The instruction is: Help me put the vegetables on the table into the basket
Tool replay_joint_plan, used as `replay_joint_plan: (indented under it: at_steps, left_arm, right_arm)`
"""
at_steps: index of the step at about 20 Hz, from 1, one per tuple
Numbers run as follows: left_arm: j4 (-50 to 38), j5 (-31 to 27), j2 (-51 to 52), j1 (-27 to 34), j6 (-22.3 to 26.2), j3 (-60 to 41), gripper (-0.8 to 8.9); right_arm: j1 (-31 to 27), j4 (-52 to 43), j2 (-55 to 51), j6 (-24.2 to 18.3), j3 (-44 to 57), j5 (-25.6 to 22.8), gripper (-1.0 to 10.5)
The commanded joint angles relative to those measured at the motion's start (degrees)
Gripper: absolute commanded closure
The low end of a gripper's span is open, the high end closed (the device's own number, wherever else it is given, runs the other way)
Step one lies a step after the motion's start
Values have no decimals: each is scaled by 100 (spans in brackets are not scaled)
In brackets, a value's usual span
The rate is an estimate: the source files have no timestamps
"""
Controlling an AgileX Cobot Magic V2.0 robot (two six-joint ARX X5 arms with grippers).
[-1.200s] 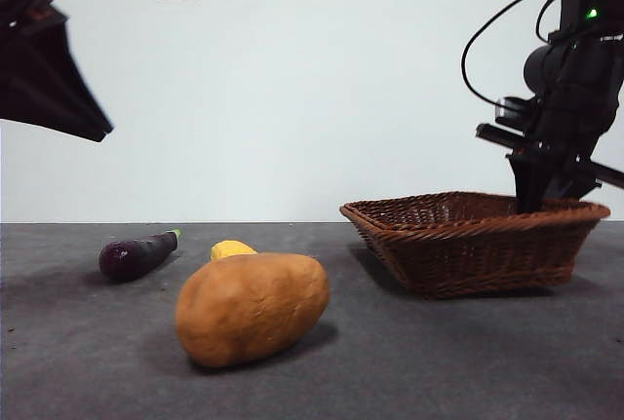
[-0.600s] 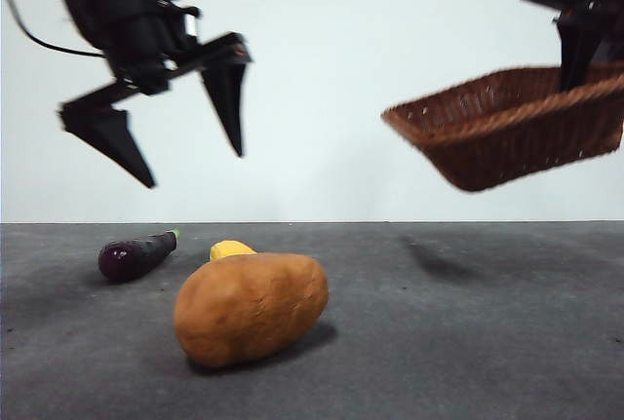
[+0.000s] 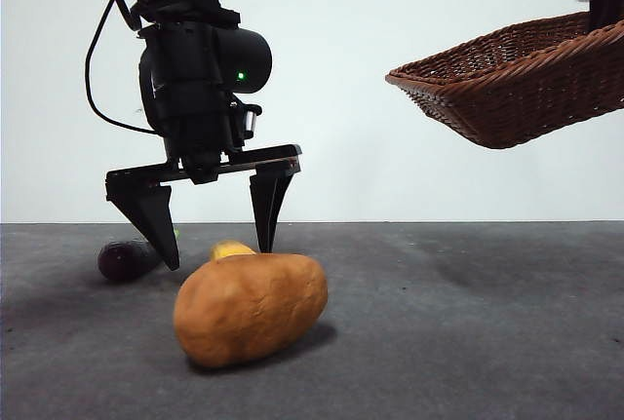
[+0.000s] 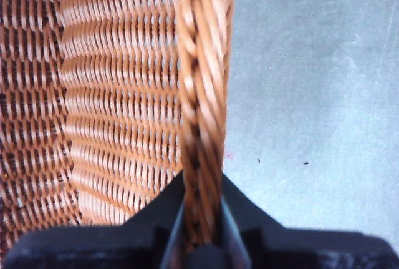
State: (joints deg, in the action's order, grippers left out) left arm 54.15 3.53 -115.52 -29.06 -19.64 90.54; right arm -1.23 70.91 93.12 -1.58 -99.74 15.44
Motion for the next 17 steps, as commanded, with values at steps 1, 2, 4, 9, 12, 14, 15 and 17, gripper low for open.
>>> replay_joint_plan:
  at_steps: [1, 2, 4, 9, 12, 14, 15, 17]
  left_arm:
    - [-151, -15, -170, -61, -94, -7, 325]
    - [-225, -17, -173, -63, -96, -4, 326]
    - [-372, -17, -173, -79, -109, -7, 356]
    - [-505, -17, -190, -79, -96, -7, 419]
    - [-525, -13, -313, -79, -87, -7, 419]
    - [-562, -11, -402, -72, -83, -7, 519]
    - [-560, -9, -409, -68, -68, -7, 650]
    - [-590, 20, -348, -66, -46, 15, 822]
  right_arm:
    - [4, -20, -74, -68, -39, 70, 955]
    - [4, -15, -74, -87, -39, 70, 955]
    - [4, -15, -74, -111, -39, 68, 955]
    - [7, -7, -74, -118, -39, 74, 955]
    - [7, 57, -74, -144, -39, 109, 955]
    - [9, 120, -74, -155, -39, 109, 955]
    - [9, 131, -74, -155, -39, 107, 955]
    - [9, 155, -74, -153, -39, 107, 955]
